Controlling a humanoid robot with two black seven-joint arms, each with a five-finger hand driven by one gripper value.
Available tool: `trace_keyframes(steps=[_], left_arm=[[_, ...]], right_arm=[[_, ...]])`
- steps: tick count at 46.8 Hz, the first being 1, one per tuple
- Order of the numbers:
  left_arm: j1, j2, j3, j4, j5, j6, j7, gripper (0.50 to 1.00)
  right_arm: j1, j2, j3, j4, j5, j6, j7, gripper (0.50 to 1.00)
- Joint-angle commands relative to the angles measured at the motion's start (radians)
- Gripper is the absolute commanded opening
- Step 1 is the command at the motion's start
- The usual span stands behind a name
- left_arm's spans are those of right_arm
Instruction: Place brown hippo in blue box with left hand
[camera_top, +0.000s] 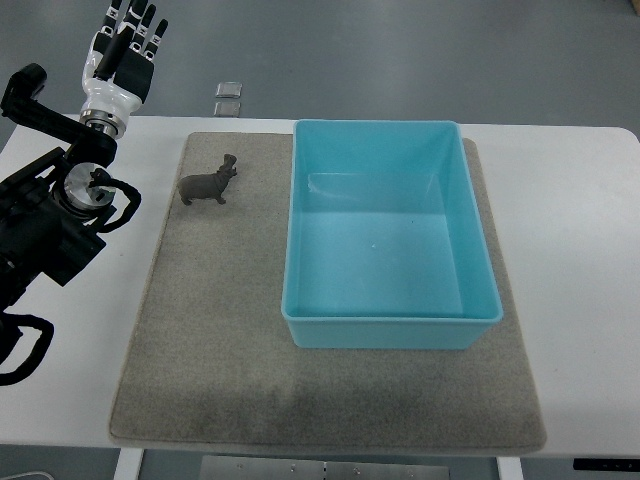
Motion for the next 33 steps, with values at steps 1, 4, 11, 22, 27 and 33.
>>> trace_keyframes(steps=[1, 4, 11, 22, 27, 33], left_arm=[[-0.004, -0.005, -0.003, -0.001, -0.008, 0.029, 0.0, 1.0], [-0.006, -0.011, -0.014, -0.003, -0.008, 0.098, 0.0, 1.0], [-0.006, -0.014, -0.04, -0.014, -0.005, 0.177, 0.0, 1.0], [-0.006, -0.015, -0.039, -0.014, 0.005, 0.175, 0.0, 1.0], [-0.006, -0.015, -0.039, -0.017, 0.005, 0.174, 0.0, 1.0], [-0.006, -0.014, -0.042, -0.012, -0.005, 0.186, 0.0, 1.0]], right_arm=[[0.0, 0.0, 0.0, 0.0, 0.001, 0.0, 0.0, 0.936], [0.0, 0.0, 0.0, 0.0, 0.001, 0.0, 0.001, 0.936], [0.0, 0.0, 0.0, 0.0, 0.001, 0.0, 0.0, 0.936], [0.0, 0.0, 0.0, 0.0, 0.001, 0.0, 0.001, 0.936], [0.0, 0.0, 0.0, 0.0, 0.001, 0.0, 0.0, 0.936], [0.0, 0.0, 0.0, 0.0, 0.001, 0.0, 0.001, 0.936]])
